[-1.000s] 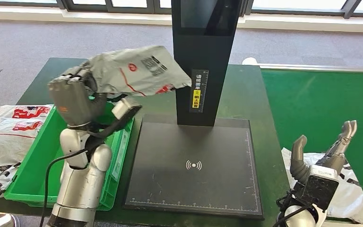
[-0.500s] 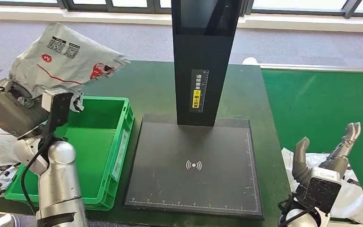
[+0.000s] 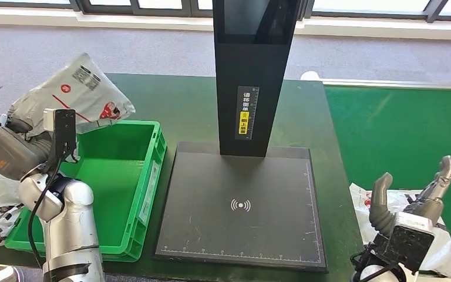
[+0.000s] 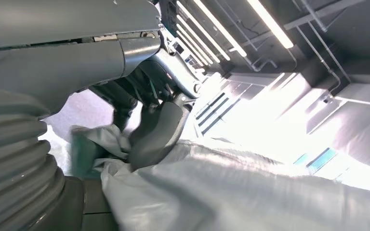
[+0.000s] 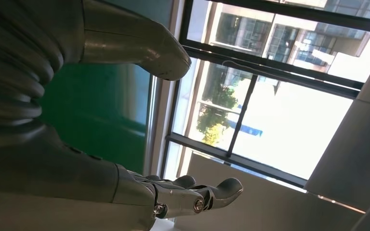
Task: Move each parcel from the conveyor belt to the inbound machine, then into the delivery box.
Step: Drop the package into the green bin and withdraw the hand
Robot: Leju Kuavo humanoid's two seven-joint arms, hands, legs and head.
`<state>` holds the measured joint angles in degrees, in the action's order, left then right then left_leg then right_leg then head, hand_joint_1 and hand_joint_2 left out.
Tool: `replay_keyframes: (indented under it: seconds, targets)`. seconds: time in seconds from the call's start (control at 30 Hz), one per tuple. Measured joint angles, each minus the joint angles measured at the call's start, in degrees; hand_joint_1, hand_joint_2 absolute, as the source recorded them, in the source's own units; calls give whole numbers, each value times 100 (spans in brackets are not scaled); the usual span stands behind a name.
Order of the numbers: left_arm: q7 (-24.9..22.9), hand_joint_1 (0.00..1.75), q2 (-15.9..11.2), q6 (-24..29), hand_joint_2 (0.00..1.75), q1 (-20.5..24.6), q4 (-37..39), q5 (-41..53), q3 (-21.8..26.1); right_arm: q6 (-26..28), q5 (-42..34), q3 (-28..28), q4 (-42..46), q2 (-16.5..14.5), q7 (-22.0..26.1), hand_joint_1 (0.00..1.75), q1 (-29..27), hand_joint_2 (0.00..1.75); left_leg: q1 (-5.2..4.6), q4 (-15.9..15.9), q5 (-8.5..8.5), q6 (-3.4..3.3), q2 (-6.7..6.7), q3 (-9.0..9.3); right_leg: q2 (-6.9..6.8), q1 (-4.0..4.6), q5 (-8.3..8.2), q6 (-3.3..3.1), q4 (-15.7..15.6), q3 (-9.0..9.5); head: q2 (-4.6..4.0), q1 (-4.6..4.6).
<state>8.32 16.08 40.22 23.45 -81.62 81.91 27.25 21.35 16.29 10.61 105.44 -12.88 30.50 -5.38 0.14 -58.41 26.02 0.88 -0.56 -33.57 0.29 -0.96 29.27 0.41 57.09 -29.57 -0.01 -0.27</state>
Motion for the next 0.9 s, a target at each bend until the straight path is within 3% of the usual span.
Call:
replay_keyframes:
  seconds: [0.33, 0.47, 0.9]
  targets:
    - [-154, 0, -162, 0, 175, -178, 38, -93, -247, -72, 54, 85, 35, -53, -41, 0, 0, 175, 1, 0, 0, 0, 0, 0, 0, 1, 0, 0, 0, 0, 0, 0]
    - [-132, 0, -222, 0, 0, -247, 35, -179, -333, -86, 65, 93, 65, -80, -71, 0, 0, 175, 0, 0, 0, 0, -1, 0, 0, 0, 0, 0, 0, 2, 0, -1]
    - [551, 0, -211, 0, 0, -346, -100, -503, -312, -270, 252, 255, 0, -100, -259, 0, 43, 175, 0, 0, 0, 0, -3, 0, -1, 1, 0, 0, 0, 2, 1, 0]
